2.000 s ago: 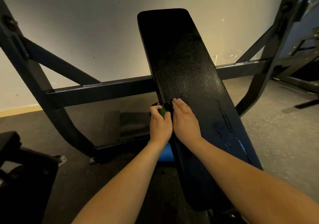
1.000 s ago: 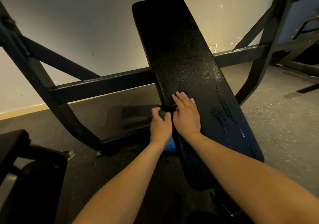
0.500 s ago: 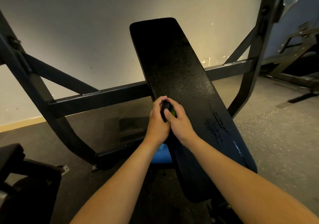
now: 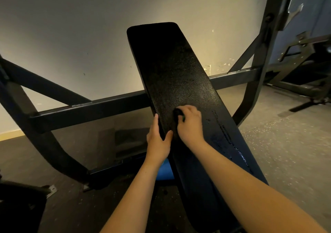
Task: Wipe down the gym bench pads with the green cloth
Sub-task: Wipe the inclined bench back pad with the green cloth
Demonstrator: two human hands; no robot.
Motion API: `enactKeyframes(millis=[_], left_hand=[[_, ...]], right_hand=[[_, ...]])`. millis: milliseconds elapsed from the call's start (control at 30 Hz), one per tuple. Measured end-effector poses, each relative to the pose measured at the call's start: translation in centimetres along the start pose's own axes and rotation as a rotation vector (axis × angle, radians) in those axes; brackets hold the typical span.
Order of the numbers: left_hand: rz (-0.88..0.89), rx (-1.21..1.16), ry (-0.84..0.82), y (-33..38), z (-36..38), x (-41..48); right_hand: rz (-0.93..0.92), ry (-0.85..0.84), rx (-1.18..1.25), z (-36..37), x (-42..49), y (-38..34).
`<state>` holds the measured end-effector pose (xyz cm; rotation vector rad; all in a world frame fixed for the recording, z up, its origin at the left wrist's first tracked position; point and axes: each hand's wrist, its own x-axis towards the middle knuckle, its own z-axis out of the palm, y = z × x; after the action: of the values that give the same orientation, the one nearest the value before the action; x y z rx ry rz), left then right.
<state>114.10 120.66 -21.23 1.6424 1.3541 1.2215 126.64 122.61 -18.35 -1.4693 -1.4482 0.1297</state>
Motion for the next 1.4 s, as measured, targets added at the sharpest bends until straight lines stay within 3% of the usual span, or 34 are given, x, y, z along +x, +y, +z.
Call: enactKeyframes(millis=[200,267,333,433,500,567,767,900,1067,1167,1233,1267,1400], left_hand=[[0.018,-0.006,-0.011,-0.4,-0.5,1.5],[0.009,-0.03,-0.028,-0.6,-0.7,1.6],[0.009,-0.041,-0.029,-0.6,-0.7,1.5],[0.01,-0.008,-0.039,-0.3,-0.5,1.3],[0.002,0.011,-0.052,0.0,-0.4,1.2],[-0.009,0.022,-0.049,0.3,-0.3,0.9],[-0.011,0.12,-0.038,0.8,-0.2,1.2],[-0.034,0.128,-0.045,1.6,0.6,0.7],[0.012,0.209,0.032,1.8,1.9,0.2],[0.021,0.313,-0.027,1.8,2.0,0.1],[0.028,0.467,-0.029,2.1,2.4,-0.1],[0.054,0.564,-0.009,2.4,2.9,-0.3],[0.156,0.783,0.075,3.3,5.0,-0.1]], right_hand=[[-0.458,-0.263,-0.103,2.6,1.5,-2.0],[-0.535,-0.255,-0.193,1.4,2.7,-0.4],[-0.471,-0.126,-0.251,-0.1,4.0,1.8],[-0.185,0.061,-0.343,-2.3,5.1,5.0],[-0.005,0.108,-0.325,-2.7,5.4,5.6],[0.056,0.112,-0.29,-1.7,5.2,4.3],[-0.474,-0.213,-0.18,2.6,2.4,-1.6],[-0.506,-0.145,-0.226,0.8,2.6,1.3],[-0.149,0.107,-0.336,-3.6,3.2,7.1],[0.159,0.179,-0.316,-5.2,3.6,8.5],[0.245,0.167,-0.264,-4.4,3.6,7.0],[0.198,0.143,-0.246,-3.8,3.5,5.9],[-0.265,-0.062,-0.236,-1.8,2.5,3.9]])
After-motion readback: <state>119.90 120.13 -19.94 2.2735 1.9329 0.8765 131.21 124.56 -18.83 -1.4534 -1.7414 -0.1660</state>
